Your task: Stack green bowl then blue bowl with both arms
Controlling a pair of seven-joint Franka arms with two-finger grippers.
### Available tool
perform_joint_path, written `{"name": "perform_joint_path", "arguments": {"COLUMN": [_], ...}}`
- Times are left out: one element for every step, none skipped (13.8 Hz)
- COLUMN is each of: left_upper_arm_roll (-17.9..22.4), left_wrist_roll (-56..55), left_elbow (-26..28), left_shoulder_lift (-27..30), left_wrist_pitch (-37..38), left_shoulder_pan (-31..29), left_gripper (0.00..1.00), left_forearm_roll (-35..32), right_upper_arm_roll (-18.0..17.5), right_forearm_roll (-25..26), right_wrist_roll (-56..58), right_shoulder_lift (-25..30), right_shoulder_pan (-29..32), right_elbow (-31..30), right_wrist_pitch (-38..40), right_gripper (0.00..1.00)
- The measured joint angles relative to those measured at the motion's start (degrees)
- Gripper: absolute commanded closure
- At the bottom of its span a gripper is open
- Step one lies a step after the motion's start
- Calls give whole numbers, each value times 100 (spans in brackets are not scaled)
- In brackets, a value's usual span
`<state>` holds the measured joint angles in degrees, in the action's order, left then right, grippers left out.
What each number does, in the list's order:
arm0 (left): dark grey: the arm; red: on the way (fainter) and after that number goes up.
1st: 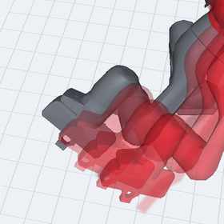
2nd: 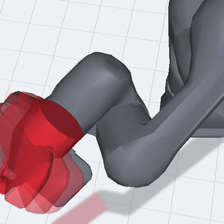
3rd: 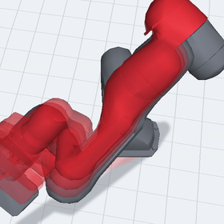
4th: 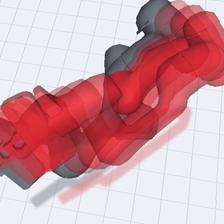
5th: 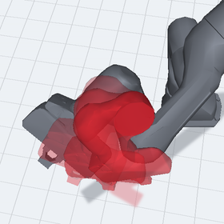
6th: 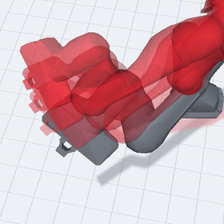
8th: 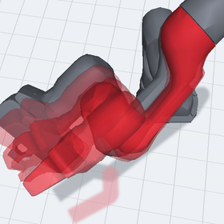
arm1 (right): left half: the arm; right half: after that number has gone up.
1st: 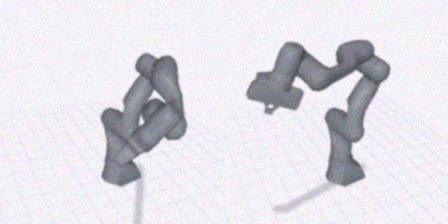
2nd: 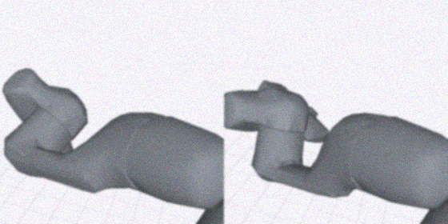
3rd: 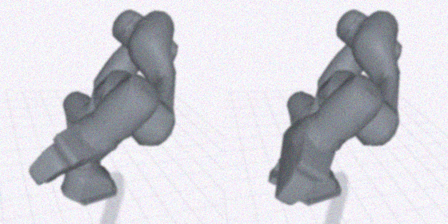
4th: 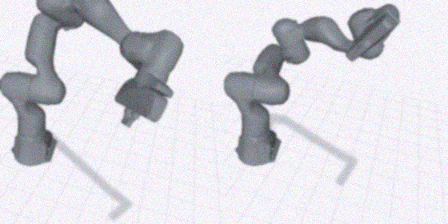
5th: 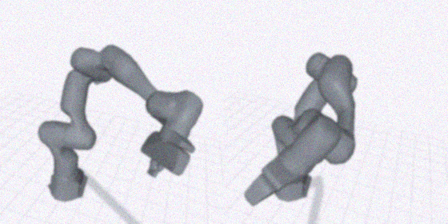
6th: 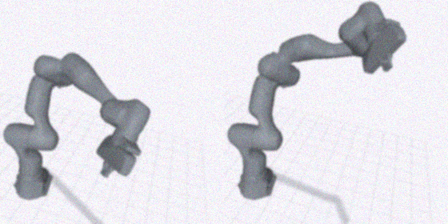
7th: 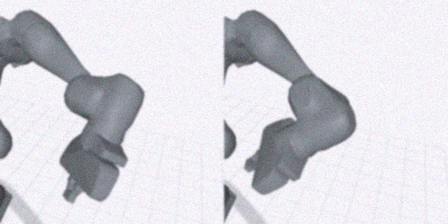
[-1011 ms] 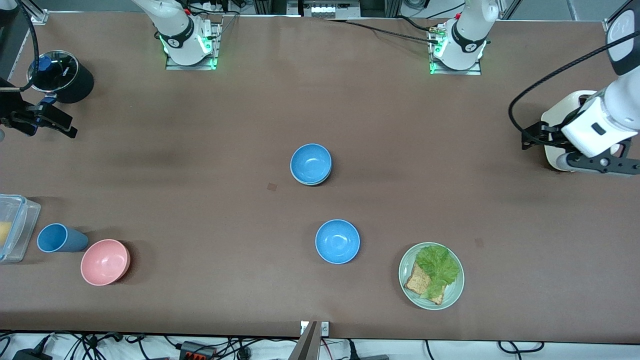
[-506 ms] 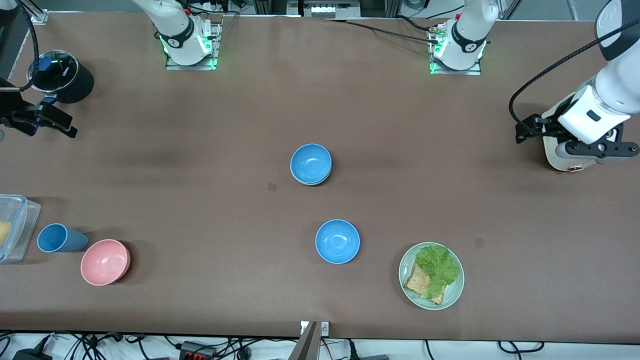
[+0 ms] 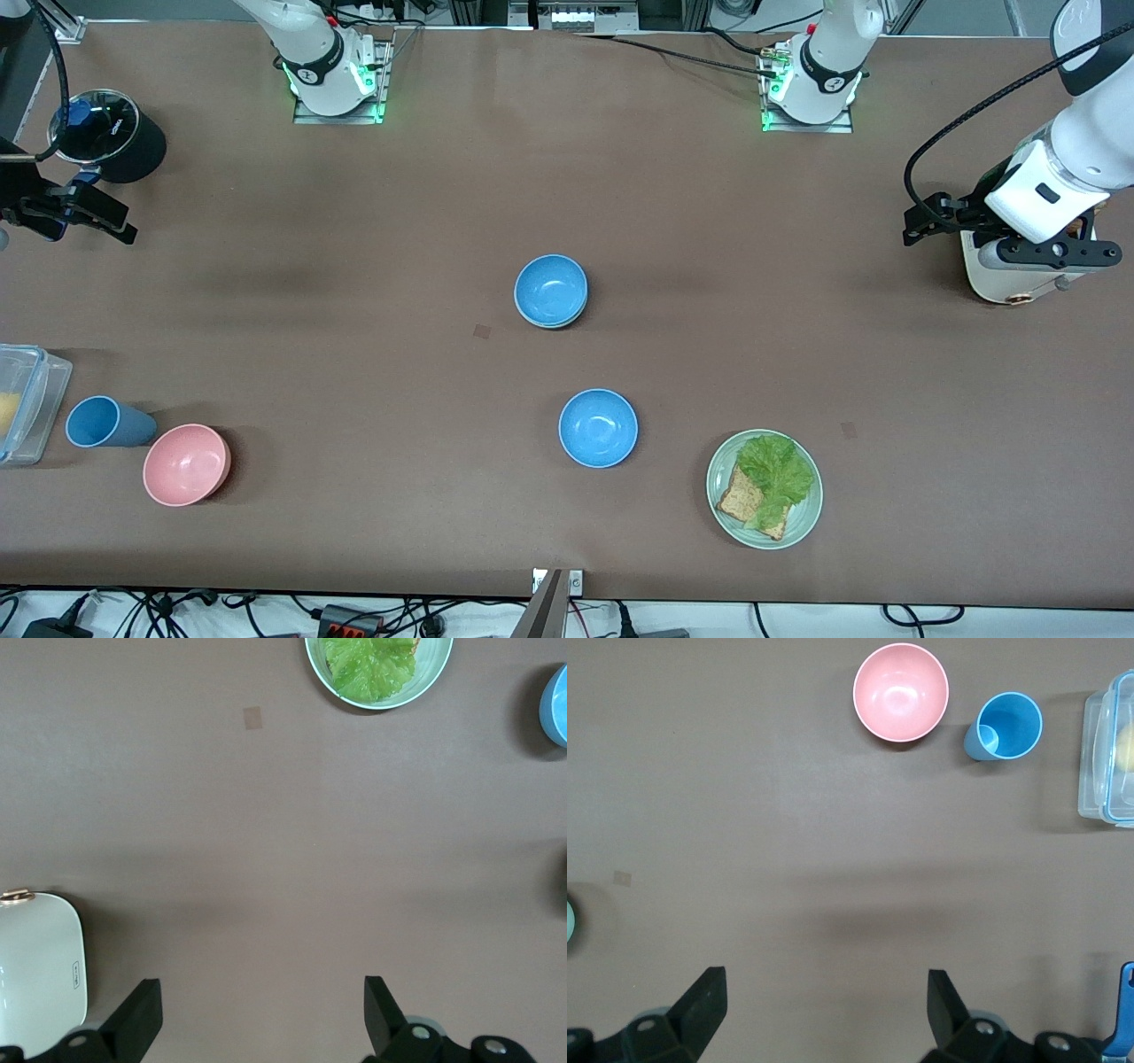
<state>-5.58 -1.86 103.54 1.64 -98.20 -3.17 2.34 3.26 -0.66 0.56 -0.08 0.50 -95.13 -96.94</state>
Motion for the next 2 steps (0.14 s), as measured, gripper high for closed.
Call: {"name": "perform_joint_path", "arguments": {"left_upper_arm_roll": [0, 0], "left_wrist_roll": [1, 1], "left_elbow": [2, 3], "left_shoulder_lift": [0, 0], "left_wrist_pitch": [0, 0], "left_shoulder_pan": [0, 0], "left_gripper": [0, 0], "left_forearm_roll": [0, 0], "right_upper_arm_roll": [0, 0], "right_forearm_roll": [0, 0], "right_wrist_roll": [3, 10], "right_shoulder_lift": [0, 0], "right_shoulder_pan": [0, 0], "right_elbow": [0, 0], "right_wrist_pitch": [1, 1], "right_gripper": [0, 0]}}
